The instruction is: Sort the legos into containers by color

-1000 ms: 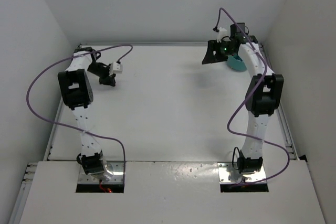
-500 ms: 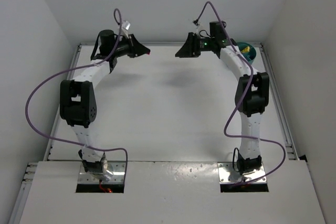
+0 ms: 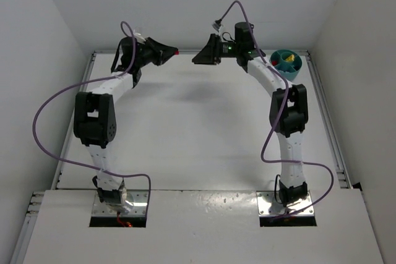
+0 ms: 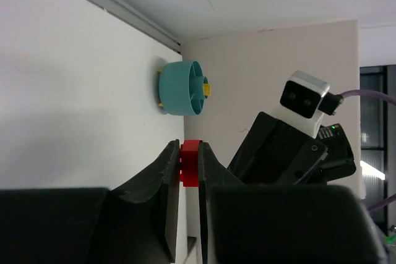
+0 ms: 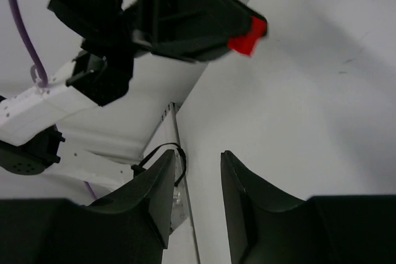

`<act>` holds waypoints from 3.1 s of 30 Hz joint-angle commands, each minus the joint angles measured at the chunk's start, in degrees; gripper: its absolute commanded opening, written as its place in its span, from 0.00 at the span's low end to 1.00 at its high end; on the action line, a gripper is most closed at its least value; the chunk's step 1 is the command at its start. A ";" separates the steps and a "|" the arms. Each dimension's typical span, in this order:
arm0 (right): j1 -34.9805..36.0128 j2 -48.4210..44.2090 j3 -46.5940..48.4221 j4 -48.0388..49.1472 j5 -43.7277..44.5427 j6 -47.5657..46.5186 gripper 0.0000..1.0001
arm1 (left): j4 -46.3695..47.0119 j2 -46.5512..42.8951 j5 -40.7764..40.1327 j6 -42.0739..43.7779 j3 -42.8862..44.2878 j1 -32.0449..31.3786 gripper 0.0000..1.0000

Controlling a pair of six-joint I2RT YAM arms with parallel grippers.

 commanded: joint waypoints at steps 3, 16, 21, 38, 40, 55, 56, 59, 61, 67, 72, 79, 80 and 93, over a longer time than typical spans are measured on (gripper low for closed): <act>3.23 2.69 4.59 5.64 -0.31 7.18 0.34 | 5.30 -3.54 -2.01 -8.23 -4.04 -2.50 0.00; 4.29 6.12 5.13 7.83 -3.03 12.37 0.41 | 5.30 -6.27 0.28 -10.60 -7.12 -2.50 0.00; 4.29 6.65 4.60 11.26 -4.44 13.96 0.44 | 6.01 -6.80 2.20 -11.84 -9.32 -2.50 0.00; 4.29 7.70 5.65 12.49 -4.97 14.48 0.45 | 11.45 -7.94 4.50 -12.36 -11.87 -3.56 0.00; 4.29 7.70 5.65 12.49 -4.97 14.48 0.45 | 11.98 -8.46 5.02 -12.36 -12.39 -3.56 0.00; 4.29 8.23 7.76 13.02 -4.97 14.48 0.40 | 14.44 -8.47 6.08 -11.84 -12.92 -4.08 0.00; 4.29 8.75 8.29 13.02 -4.97 14.48 0.40 | 14.44 -8.47 6.08 -11.84 -12.92 -4.08 0.00; 4.29 8.76 8.29 13.54 -4.97 14.48 0.39 | 14.44 -8.47 6.08 -11.84 -12.92 -4.08 0.00; 4.29 8.76 8.29 13.55 -4.97 14.48 0.38 | 14.44 -8.47 6.08 -11.31 -12.92 -4.08 0.00; 4.29 8.23 8.29 14.07 -4.97 14.48 0.27 | 13.92 -8.47 6.08 -10.78 -12.92 -4.61 0.00; 4.29 7.70 7.24 14.08 -5.58 14.48 0.31 | 15.24 -8.47 6.08 -9.73 -14.06 -4.09 0.00; 3.77 7.17 7.24 13.55 -6.11 14.48 0.36 | 15.76 -8.47 6.08 -8.06 -14.06 -4.08 0.00; 3.77 7.17 6.63 13.55 -6.11 14.48 0.34 | 15.76 -8.47 6.08 -8.06 -14.06 -4.08 0.00; 3.77 6.12 5.39 13.55 -6.64 14.48 0.35 | 19.01 -8.47 3.80 -7.44 -14.59 -3.03 0.00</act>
